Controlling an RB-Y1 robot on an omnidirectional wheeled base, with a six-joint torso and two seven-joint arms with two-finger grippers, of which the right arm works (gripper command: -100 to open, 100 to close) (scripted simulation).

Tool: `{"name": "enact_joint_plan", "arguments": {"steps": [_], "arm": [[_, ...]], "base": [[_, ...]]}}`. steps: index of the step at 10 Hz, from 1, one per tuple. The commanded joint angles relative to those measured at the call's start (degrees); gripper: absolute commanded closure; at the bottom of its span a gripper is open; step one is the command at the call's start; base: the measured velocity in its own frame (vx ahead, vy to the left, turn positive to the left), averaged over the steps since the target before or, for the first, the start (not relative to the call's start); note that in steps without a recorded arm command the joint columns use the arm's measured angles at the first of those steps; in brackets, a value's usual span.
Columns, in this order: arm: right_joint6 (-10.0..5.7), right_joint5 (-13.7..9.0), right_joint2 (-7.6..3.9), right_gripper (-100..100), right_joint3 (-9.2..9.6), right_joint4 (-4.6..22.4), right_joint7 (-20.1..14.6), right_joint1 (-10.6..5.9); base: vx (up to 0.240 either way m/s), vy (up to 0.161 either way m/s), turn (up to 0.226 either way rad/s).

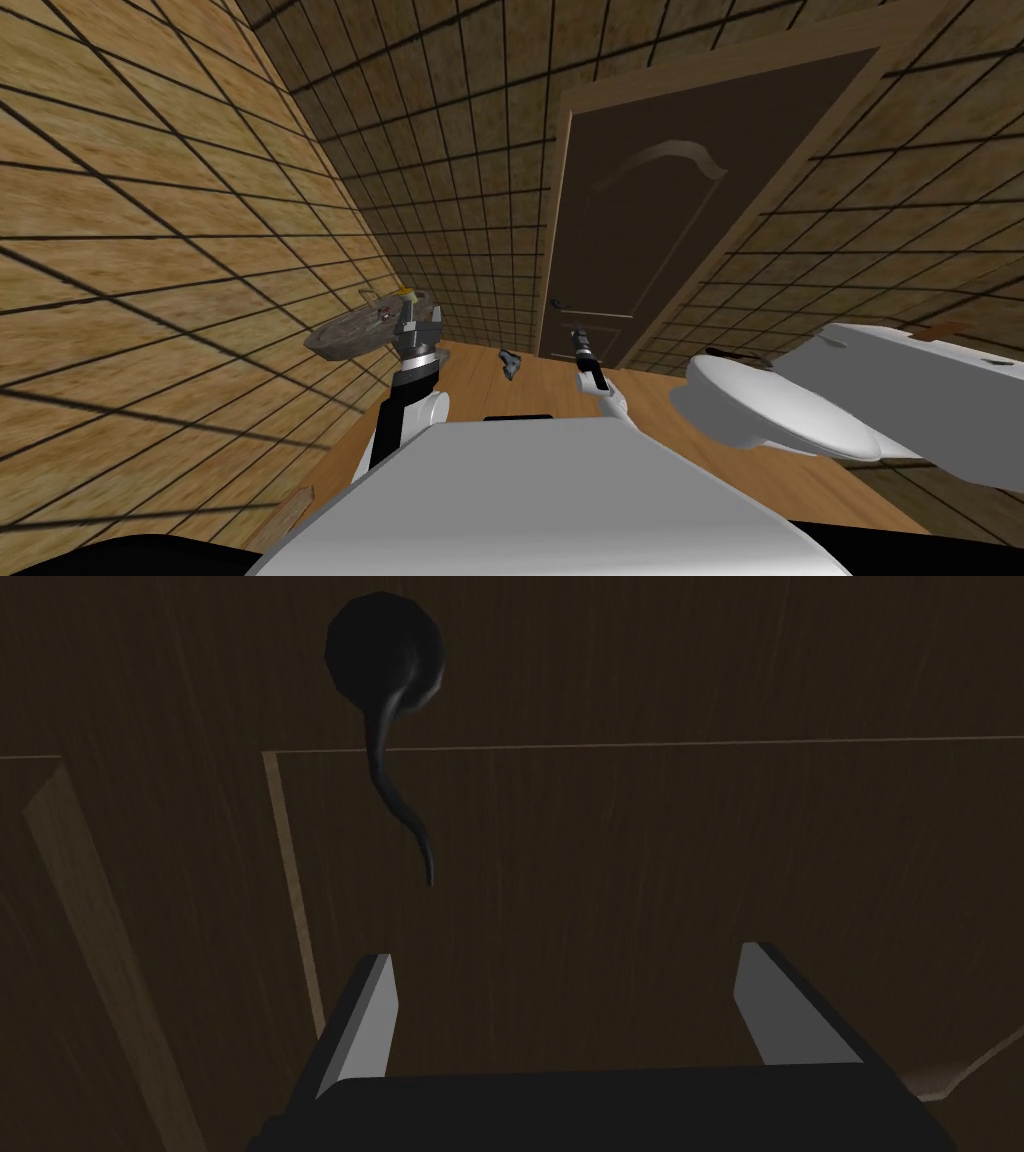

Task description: Pull the door open

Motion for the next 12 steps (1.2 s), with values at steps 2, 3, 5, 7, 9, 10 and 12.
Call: {"name": "enact_joint_plan", "arguments": {"steps": [2,3,5,7,9,10,12], "arm": [[-0.50,-0.1,-0.40,-100,-0.28,4.4,0.5,-2.11],[-0.60,-0.2,-0.51,-100,-0.38,5.9,0.7,-2.78],[-0.78,-0.3,-0.73,-100,-0.58,8.7,1.1,-4.09],[-0.93,-0.3,-0.91,-100,-0.74,10.9,1.4,-5.17],[-1.07,-0.4,-1.08,-100,-0.90,13.2,1.7,-6.23],[-1.13,-0.4,-1.14,-100,-0.95,14.0,1.8,-6.61],[-1.28,-0.5,-1.31,-100,-1.12,16.4,2.2,-7.73]], "base": [[0.092,-0.023,0.040],[0.078,-0.027,0.033],[0.073,-0.021,0.032],[0.072,-0.024,0.028],[0.073,-0.021,0.026],[0.063,-0.024,0.024],[0.072,-0.021,0.028]]}}
